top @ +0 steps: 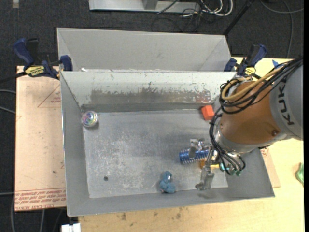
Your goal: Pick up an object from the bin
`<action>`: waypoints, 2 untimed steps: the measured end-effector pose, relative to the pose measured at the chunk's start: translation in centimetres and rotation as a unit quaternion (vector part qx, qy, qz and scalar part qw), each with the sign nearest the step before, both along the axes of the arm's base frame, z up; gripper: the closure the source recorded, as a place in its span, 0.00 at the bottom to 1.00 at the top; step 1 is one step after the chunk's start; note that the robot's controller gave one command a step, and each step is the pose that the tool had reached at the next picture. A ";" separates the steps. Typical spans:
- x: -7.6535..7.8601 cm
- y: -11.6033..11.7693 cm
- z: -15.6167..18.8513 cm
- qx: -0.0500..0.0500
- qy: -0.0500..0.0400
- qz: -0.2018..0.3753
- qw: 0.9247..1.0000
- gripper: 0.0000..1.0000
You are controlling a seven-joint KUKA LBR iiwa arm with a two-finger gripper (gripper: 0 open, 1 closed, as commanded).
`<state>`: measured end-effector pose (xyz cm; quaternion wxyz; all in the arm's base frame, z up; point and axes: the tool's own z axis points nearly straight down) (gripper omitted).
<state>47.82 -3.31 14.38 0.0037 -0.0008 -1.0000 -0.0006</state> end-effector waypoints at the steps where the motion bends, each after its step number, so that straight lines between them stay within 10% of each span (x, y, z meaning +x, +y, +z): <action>1: 5.1 0.5 -1.2 0.000 -0.005 -0.085 0.996 0.00; 2: 4.2 0.7 -0.3 -0.001 -0.004 -0.068 0.998 0.00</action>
Offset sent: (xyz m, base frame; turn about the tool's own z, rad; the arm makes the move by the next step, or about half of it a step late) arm 0.0495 0.0042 -0.0117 0.1732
